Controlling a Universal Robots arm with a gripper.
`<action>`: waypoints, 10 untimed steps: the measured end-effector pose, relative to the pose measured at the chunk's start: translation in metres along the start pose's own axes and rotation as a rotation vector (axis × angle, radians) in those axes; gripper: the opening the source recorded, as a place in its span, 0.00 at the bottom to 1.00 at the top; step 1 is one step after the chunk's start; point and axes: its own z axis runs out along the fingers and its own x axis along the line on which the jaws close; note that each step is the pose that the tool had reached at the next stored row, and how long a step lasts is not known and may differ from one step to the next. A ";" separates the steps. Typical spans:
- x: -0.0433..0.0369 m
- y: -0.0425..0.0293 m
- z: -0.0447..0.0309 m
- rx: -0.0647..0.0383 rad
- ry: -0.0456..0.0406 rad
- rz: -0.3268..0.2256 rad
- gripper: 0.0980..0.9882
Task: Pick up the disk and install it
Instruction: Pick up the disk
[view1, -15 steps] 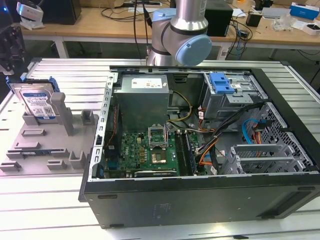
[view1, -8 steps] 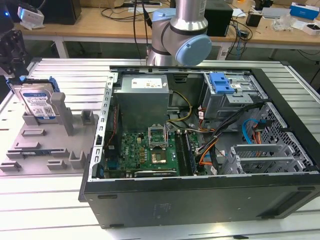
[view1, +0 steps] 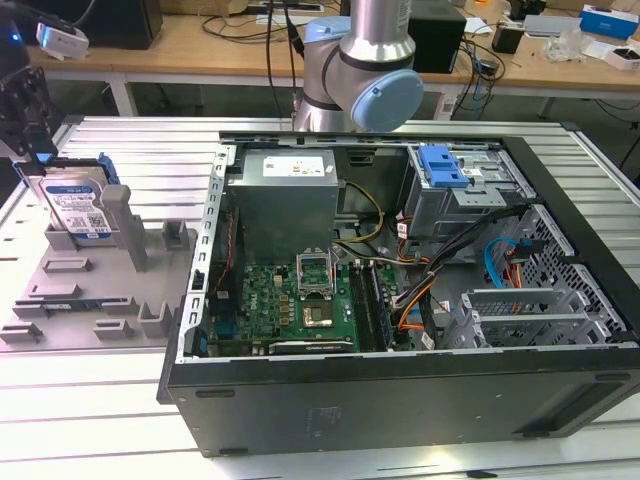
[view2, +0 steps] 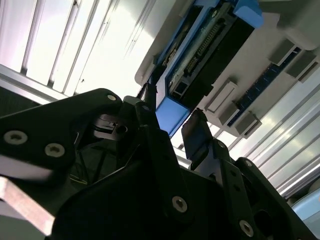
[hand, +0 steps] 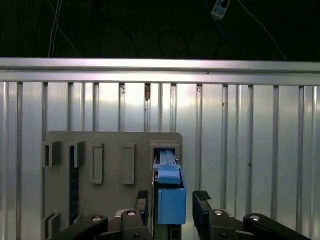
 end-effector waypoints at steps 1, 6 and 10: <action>0.0000 0.0000 0.0002 0.000 0.0001 0.000 0.43; 0.0000 0.0000 0.0013 0.000 0.0000 0.000 0.43; 0.0002 0.0000 0.0030 0.000 -0.0001 0.000 0.43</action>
